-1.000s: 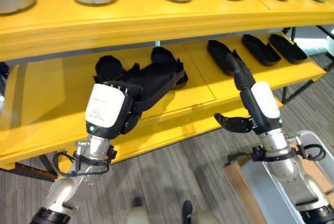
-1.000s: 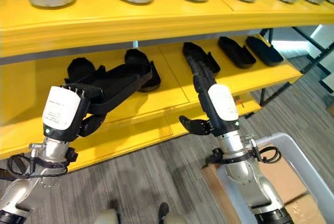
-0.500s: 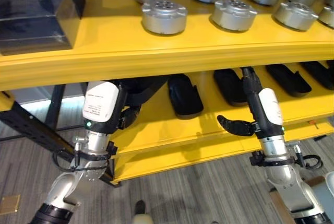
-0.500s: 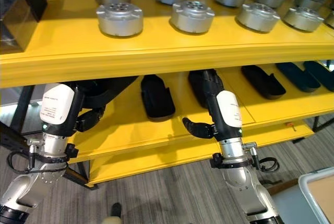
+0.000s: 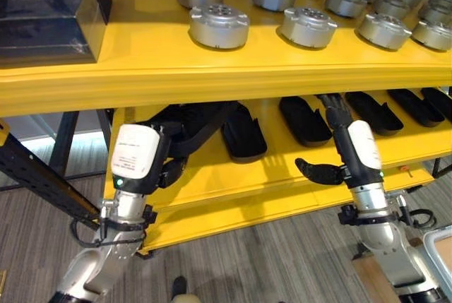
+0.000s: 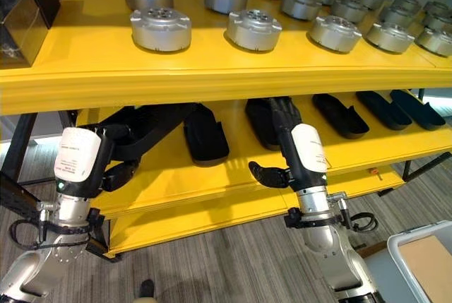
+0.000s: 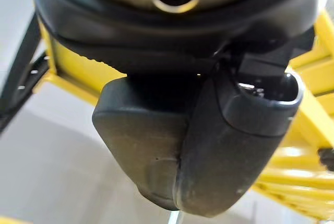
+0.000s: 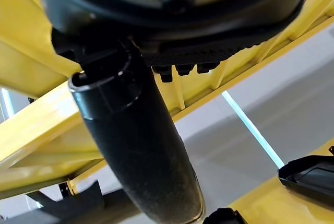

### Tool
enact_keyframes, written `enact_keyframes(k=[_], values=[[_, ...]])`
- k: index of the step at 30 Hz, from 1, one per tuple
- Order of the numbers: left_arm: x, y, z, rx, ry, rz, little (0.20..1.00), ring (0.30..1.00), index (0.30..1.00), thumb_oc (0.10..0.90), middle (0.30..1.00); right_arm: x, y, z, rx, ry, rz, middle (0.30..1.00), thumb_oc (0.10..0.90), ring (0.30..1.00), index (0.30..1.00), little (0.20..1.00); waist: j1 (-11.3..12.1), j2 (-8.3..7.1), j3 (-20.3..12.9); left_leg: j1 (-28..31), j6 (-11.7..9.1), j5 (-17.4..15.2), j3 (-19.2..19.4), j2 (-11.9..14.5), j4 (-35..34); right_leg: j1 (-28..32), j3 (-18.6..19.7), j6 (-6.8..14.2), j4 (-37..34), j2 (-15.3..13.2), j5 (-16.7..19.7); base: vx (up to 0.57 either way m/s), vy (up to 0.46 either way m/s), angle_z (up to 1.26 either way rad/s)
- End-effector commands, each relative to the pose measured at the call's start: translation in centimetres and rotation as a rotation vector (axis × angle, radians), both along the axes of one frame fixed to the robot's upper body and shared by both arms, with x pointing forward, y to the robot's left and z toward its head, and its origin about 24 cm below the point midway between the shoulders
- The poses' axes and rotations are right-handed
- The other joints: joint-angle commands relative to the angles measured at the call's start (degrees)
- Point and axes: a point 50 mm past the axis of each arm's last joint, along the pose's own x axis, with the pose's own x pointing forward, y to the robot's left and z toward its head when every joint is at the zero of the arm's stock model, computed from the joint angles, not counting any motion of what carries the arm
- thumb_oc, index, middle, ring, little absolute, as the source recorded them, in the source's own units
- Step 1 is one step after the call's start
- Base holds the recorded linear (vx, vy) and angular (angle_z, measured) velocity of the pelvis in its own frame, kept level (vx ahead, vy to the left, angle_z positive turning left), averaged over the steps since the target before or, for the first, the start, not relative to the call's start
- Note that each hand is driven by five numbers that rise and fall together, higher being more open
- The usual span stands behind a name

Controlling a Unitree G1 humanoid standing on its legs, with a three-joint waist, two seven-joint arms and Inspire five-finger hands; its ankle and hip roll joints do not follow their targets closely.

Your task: Move parts from the plastic box to the shelf.

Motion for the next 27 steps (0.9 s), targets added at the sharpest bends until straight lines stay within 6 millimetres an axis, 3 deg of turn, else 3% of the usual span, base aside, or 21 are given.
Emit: enact_keyframes(k=[1,13,18,22,27], values=[[0.7,1.3,4.5,-0.020,-0.297,0.087,0.300,0.300,0.300,0.400,0.300,0.5,0.1,4.2,-0.011,-0.215,0.033,1.000,0.900,1.000,1.000,1.000,0.7,0.44,-4.0,3.8,2.9,-4.1,3.5,2.8,0.5,-1.9,-0.9,-1.9,2.7,0.3,3.1,0.01,-0.041,0.02],[0.0,6.3,3.7,0.017,-0.319,0.404,0.300,0.300,0.300,0.400,0.300,0.5,-0.1,4.0,-0.026,-0.175,0.043,1.000,0.900,1.000,1.000,1.000,2.0,-0.16,-2.2,3.9,1.4,-2.1,3.2,4.4,-2.8,-1.6,-2.8,-2.4,1.5,1.7,1.8,0.00,-0.034,0.06],[2.0,6.2,2.3,0.029,-0.219,0.417,0.300,0.300,0.300,0.400,0.300,0.8,0.7,4.4,-0.021,-0.185,0.085,1.000,0.900,1.000,1.000,1.000,1.8,-0.23,2.8,1.8,1.0,-1.0,3.2,4.6,-2.5,-4.6,-2.3,-2.7,3.1,1.7,1.7,-0.14,-0.021,-0.06],[6.2,4.6,3.3,0.056,-0.209,0.390,0.300,0.300,0.300,0.400,0.300,1.9,2.8,6.3,-0.012,-0.266,0.171,1.000,0.900,1.000,1.000,1.000,0.2,0.57,11.3,-3.6,0.6,1.4,2.8,5.5,-0.8,-12.8,-0.6,-3.4,8.3,1.7,1.8,-0.30,0.021,-0.09],[9.2,4.0,4.1,0.030,-0.194,0.437,0.300,0.300,0.300,0.400,0.300,2.3,4.2,7.5,-0.012,-0.320,0.219,1.000,0.900,1.000,1.000,1.000,-1.0,0.34,14.0,-6.2,0.3,2.7,3.3,6.3,-0.7,-17.1,0.7,-3.5,9.9,2.1,2.0,-0.10,0.013,-0.08]])
